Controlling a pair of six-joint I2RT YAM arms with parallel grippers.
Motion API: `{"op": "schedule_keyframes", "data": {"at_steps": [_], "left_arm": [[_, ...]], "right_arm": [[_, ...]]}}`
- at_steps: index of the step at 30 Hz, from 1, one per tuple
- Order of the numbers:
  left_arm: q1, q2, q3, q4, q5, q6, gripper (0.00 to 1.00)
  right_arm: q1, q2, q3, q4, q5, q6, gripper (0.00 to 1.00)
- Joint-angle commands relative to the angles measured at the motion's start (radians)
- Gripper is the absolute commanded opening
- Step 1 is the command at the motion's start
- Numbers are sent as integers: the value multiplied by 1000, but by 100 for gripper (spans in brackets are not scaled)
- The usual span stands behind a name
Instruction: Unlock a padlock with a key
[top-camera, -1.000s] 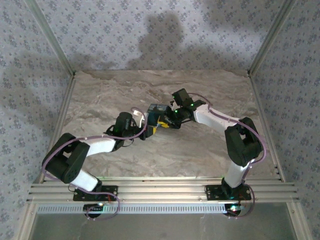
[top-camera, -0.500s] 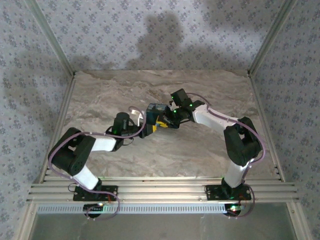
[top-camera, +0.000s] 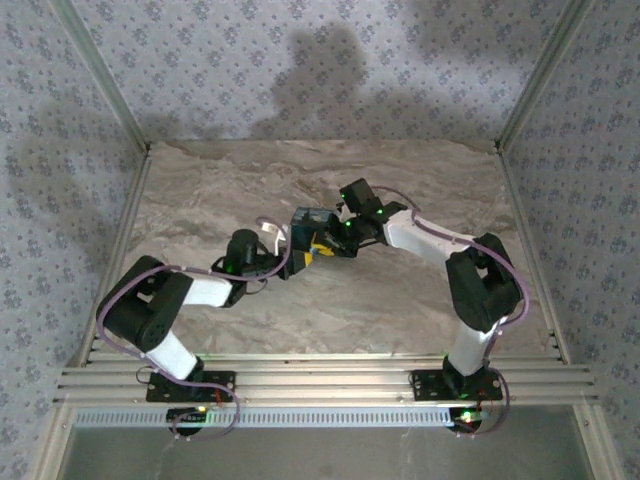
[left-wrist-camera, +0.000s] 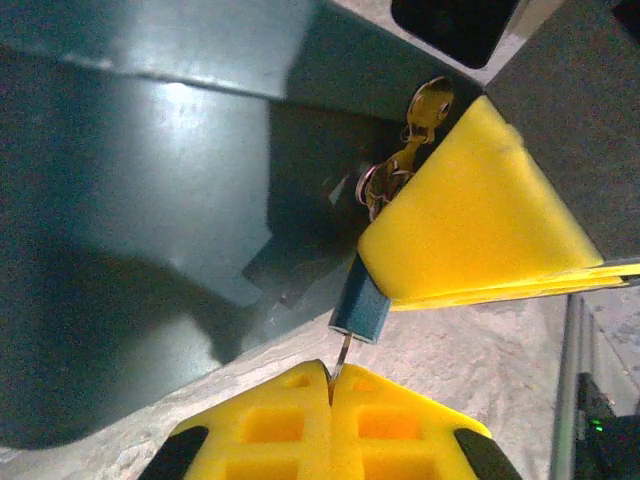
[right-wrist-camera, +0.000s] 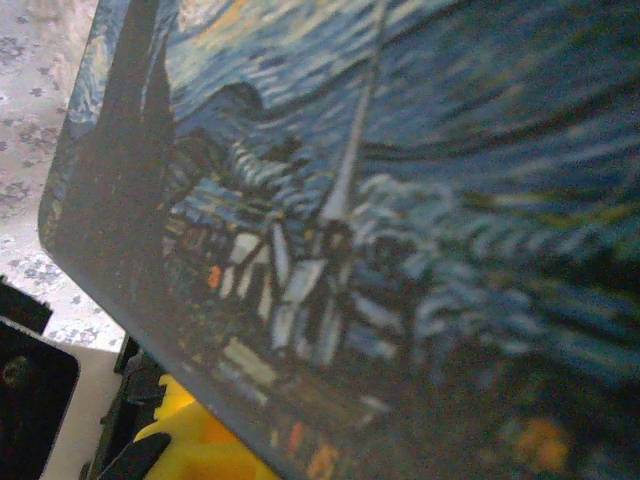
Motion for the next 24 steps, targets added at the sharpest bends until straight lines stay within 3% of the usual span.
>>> {"op": "schedule_keyframes", "data": {"at_steps": [1,6,13,24], "left_arm": [[-32,9,-33,133,-102,11,0],[-38,45,-113,192,-100,-28,0],[-48,104,-191,259,-129,-60,0],[-67,86,-208,210,-161,-68,0]], "right_arm": [[50,34,-29,2,-39,-13,0],[75,39,-80,24,12,-11,18],[113,9,-118,61,85,7,54],[188,-142,-304,272,353,131,60]]}}
